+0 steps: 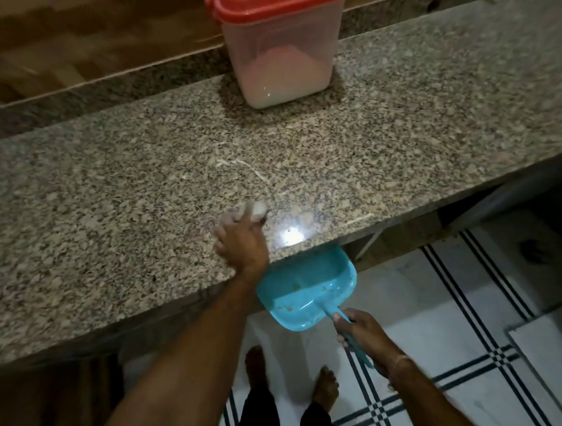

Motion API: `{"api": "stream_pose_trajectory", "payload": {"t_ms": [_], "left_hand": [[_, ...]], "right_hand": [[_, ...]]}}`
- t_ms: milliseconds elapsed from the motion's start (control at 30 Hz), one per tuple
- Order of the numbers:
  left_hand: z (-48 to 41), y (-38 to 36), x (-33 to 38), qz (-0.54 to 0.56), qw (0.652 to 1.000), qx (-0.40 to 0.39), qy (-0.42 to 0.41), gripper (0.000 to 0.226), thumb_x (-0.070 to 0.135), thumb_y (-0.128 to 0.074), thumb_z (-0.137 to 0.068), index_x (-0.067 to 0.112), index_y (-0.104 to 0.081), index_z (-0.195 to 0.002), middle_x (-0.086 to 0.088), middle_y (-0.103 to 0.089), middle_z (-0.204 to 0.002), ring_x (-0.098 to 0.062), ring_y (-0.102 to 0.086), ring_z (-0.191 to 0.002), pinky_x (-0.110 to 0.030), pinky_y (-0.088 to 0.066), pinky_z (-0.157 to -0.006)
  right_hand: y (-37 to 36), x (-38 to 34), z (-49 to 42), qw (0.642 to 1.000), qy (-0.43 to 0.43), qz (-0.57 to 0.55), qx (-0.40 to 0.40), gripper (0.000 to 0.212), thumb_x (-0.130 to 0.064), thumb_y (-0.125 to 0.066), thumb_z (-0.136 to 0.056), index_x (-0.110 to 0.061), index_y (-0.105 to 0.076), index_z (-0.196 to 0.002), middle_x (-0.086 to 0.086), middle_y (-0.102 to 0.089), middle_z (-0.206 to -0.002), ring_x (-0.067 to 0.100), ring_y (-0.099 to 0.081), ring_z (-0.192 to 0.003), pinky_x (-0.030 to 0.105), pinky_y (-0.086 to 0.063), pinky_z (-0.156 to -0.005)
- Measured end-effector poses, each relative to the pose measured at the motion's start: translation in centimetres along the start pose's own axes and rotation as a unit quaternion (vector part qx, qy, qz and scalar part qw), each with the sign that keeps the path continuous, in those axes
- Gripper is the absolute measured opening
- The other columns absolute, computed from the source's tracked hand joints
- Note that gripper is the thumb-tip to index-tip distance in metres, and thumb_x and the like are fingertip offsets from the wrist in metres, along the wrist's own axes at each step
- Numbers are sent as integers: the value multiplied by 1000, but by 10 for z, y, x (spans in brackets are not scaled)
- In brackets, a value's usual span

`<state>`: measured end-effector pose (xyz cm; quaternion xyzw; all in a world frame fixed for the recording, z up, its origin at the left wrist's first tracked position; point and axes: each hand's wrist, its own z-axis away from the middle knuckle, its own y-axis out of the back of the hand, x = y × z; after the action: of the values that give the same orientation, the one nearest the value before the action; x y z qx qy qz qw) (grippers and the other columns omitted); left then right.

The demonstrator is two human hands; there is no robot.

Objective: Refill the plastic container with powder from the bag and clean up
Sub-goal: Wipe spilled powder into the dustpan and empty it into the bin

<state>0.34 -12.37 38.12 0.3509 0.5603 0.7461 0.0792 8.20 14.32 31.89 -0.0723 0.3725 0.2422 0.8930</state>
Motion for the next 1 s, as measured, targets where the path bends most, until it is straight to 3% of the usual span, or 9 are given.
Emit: {"api": "stream_pose_trajectory", "payload": {"t_ms": [100,233,367,467,600,700,767,833,1000], "left_hand": [[-19,-2,3,68,996,-20,-63,38,35,-52,-105,38,-60,-142,-10,-53,-138,-32,-49,-123,-47,-40,-105],[-85,45,-47,96,994,52,20,38,32,-46,-108,23,-61,-142,-21,-56,-133,-35,-60,-110,-38,-49,-84],[-153,84,-83,73,986,91,119,41,37,-44,-108,24,-61,-143,-26,-54,-138,-44,-51,-127,-52,-44,-103],[-173,76,-66,66,984,40,160,45,40,-46,-107,20,-58,-145,-25,-48,-148,-42,-42,-138,-53,-34,-113],[-117,38,-15,-46,996,-38,-65,51,31,-58,-103,35,-46,-152,-19,-42,-154,-37,-40,-139,-52,-34,-111],[-107,14,1,9,974,-100,-204,48,29,-58,-103,45,-51,-148,-5,-48,-145,-24,-44,-130,-47,-31,-112],[-136,20,-3,135,969,-103,-181,39,28,-57,-103,34,-61,-141,-2,-53,-134,-14,-52,-108,-40,-44,-98],[-185,34,-22,149,981,-34,-115,37,32,-52,-103,20,-62,-137,-16,-59,-132,-14,-59,-101,-37,-54,-83],[-266,57,-41,28,997,12,75,52,42,-37,-109,13,-49,-150,-26,-38,-158,-45,-35,-146,-54,-25,-121]], "right_hand": [[-3,-12,-7,1000,3,19,3,27,-31,-60,-104,-13,-62,-83,6,-60,-68,19,-54,-64,31,-44,-60],[-8,-21,-1,1000,-1,5,23,29,-30,-60,-104,-14,-62,-81,4,-61,-65,14,-55,-58,29,-44,-59],[-21,-28,3,999,-14,-9,38,28,-27,-60,-105,-14,-62,-80,3,-61,-64,9,-55,-55,21,-45,-54],[-39,-29,-5,998,-26,-8,58,30,-29,-59,-105,-14,-60,-79,3,-62,-64,12,-56,-58,22,-45,-56],[-53,-33,-12,996,-34,-6,80,33,-33,-58,-105,-14,-59,-78,5,-65,-67,15,-57,-62,29,-46,-62],[-60,-41,-16,995,-43,-2,94,32,-34,-59,-105,-12,-62,-81,4,-66,-67,15,-59,-63,27,-48,-61],[-61,-48,-15,994,-46,1,99,32,-33,-59,-105,-11,-63,-82,3,-66,-67,13,-59,-61,23,-49,-58],[-59,-52,-13,994,-43,-2,96,30,-30,-58,-105,-11,-63,-83,5,-65,-69,11,-57,-60,19,-48,-56],[-54,-45,-5,992,-43,-32,113,31,-23,-60,-105,-9,-60,-78,4,-63,-64,9,-55,-54,16,-46,-54]]}}
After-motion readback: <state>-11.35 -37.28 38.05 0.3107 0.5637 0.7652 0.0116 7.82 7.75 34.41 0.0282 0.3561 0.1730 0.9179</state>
